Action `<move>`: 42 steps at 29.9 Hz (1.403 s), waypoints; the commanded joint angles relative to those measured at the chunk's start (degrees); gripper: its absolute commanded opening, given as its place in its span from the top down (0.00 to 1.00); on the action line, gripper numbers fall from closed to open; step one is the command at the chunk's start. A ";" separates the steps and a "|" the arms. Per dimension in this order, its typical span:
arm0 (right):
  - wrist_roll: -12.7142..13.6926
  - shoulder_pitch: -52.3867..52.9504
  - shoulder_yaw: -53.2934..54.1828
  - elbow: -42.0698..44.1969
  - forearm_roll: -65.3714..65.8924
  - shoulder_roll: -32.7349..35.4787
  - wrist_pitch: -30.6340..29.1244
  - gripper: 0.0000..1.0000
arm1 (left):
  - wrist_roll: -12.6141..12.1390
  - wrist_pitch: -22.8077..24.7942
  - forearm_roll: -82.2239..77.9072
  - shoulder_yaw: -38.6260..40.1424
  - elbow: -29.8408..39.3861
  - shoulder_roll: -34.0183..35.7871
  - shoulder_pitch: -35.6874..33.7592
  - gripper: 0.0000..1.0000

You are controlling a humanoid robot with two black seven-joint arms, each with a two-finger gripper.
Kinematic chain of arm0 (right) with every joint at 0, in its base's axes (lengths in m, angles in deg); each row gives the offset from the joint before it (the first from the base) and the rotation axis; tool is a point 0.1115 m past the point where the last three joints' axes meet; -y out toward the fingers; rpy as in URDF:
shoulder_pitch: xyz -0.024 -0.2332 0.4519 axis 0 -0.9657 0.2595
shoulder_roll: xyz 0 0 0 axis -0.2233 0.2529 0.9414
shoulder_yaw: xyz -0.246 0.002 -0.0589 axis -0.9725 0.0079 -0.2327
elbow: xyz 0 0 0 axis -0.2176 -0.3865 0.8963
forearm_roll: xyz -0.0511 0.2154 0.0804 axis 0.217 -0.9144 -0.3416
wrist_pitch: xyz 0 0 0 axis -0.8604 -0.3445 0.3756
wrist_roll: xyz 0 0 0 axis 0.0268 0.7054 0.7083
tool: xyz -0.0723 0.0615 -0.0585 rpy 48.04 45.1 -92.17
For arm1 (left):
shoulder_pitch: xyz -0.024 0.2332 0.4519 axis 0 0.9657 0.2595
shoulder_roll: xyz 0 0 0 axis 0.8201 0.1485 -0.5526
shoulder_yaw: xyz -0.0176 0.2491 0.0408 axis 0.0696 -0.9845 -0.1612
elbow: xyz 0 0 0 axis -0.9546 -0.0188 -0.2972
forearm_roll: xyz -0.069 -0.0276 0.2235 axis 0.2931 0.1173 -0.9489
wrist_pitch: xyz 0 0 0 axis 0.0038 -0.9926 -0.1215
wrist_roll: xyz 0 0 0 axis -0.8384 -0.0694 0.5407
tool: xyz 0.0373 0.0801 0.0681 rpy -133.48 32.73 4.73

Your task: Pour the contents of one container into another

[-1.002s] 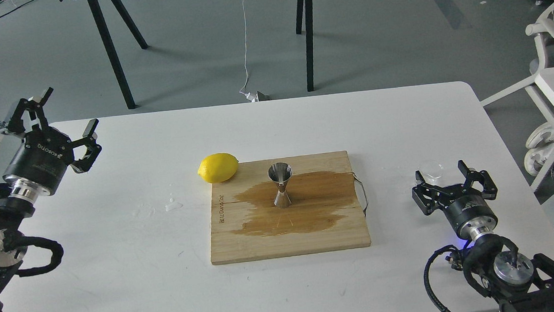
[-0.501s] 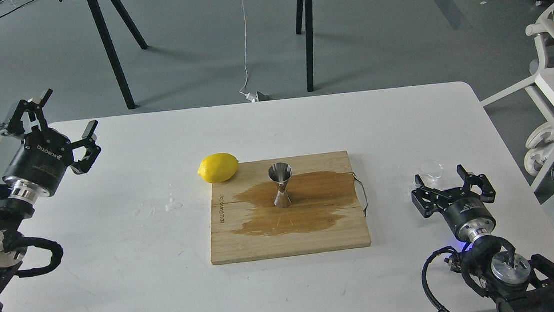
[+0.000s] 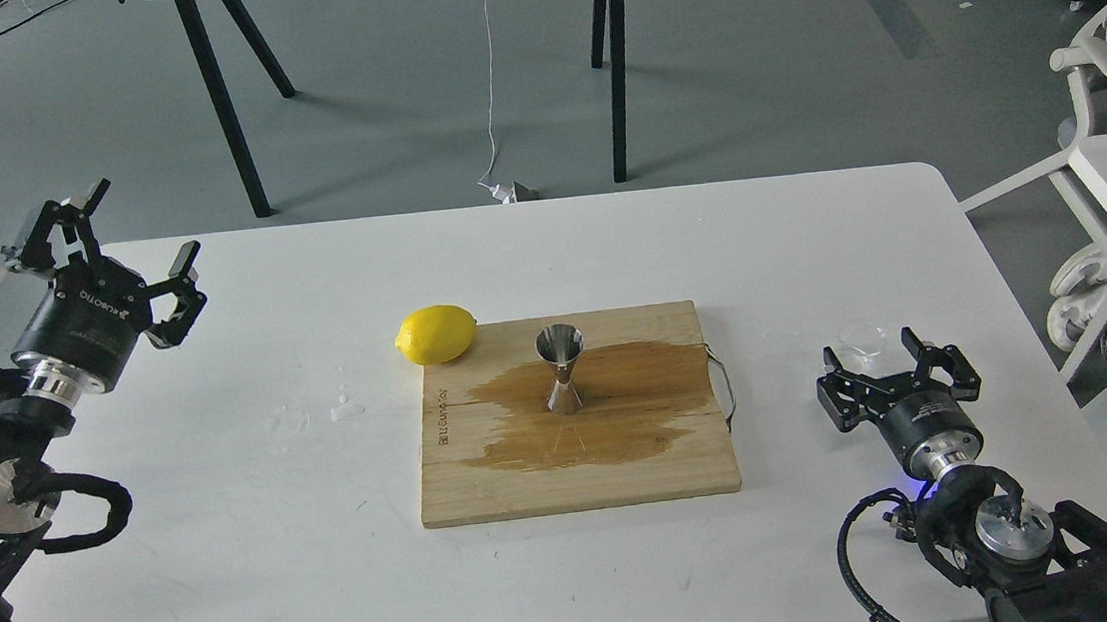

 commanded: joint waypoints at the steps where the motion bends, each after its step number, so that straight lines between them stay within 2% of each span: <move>1: 0.00 -0.01 -0.12 0.09 0.05 0.00 0.00 0.17 | 0.00 0.00 0.00 0.00 0.00 0.00 0.00 0.02; 9: 0.00 -0.01 -0.56 0.00 0.14 0.00 0.00 0.31 | 0.00 0.00 0.00 0.00 0.00 0.00 -0.09 0.02; 22: 0.00 -0.01 -0.73 0.00 0.49 0.00 -0.09 0.36 | 0.00 0.00 0.00 0.00 -0.08 0.09 -0.09 0.02; 31: 0.00 -0.01 -0.91 -0.08 0.85 0.00 -0.26 0.50 | 0.00 0.00 0.00 0.00 -0.79 0.09 -0.09 0.02; 36: 0.00 -0.01 -1.08 -0.17 0.93 -0.35 -0.26 0.51 | 0.00 0.00 0.00 0.00 -0.79 0.09 -0.18 0.02; 42: 0.00 -0.10 -1.17 -0.17 0.93 -0.35 -0.26 0.60 | 0.00 0.00 0.00 0.00 -0.79 0.09 -0.18 0.02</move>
